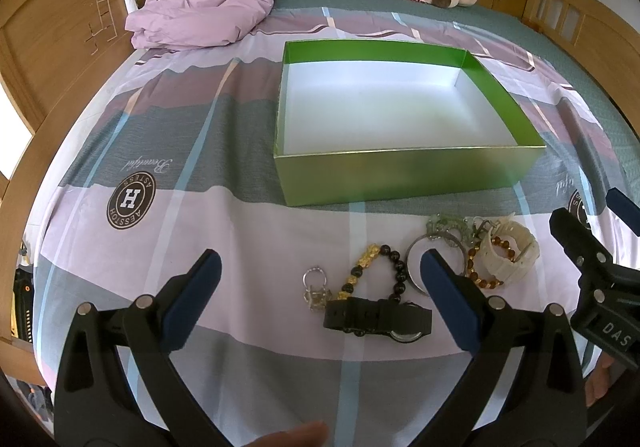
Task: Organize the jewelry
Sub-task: 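Grasp the white watch with the right tool while the left tool grasps the black watch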
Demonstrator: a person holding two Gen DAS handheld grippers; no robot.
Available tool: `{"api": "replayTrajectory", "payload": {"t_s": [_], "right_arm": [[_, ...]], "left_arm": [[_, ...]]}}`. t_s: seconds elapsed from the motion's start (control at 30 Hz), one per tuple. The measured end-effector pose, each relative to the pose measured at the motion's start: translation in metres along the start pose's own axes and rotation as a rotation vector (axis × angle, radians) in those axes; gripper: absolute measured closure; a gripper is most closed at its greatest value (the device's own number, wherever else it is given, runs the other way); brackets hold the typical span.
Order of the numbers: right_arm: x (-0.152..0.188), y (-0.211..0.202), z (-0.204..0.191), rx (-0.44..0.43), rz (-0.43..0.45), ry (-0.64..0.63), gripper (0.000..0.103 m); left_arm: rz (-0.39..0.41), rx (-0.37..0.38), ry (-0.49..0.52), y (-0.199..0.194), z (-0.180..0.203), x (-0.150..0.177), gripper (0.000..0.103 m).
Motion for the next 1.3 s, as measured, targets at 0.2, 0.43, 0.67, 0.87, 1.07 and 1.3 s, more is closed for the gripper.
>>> {"api": "replayTrajectory", "payload": {"t_s": [0.2, 0.43, 0.67, 0.87, 1.07, 1.3], "right_arm": [[-0.004, 0.017, 0.006, 0.001, -0.090, -0.010, 0.001], [0.003, 0.055, 0.025, -0.114, -0.322, 0.073, 0.025], [-0.012, 0.095, 0.005, -0.114, -0.493, -0.035, 0.075], [-0.030, 0.094, 0.011, -0.207, -0.420, 0.033, 0.093], [-0.028, 0.072, 0.021, -0.226, -0.373, 0.008, 0.044], [-0.004, 0.098, 0.012, -0.270, -0.489, -0.001, 0.067]], "left_arm": [[-0.023, 0.029, -0.033, -0.002, -0.030, -0.011, 0.002], [-0.173, 0.148, -0.105, 0.013, -0.063, -0.014, 0.018], [-0.306, 0.302, -0.035, 0.028, -0.041, -0.002, 0.030], [-0.341, 0.329, 0.035, 0.032, -0.016, 0.004, 0.030], [-0.392, 0.275, 0.071, 0.055, 0.009, 0.013, 0.034], [-0.332, 0.325, -0.049, 0.062, -0.003, -0.003, 0.065]]}}
Point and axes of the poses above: each gripper's, at about its wrist camera, not at the fingertips, and y roughly the way its jaws point, z to its right, x to its underside, the point moved 2 cm from there along y, roughly the way its jaws point, and after that the axes turned 12 degrees about -z, right-handed, at the moved point
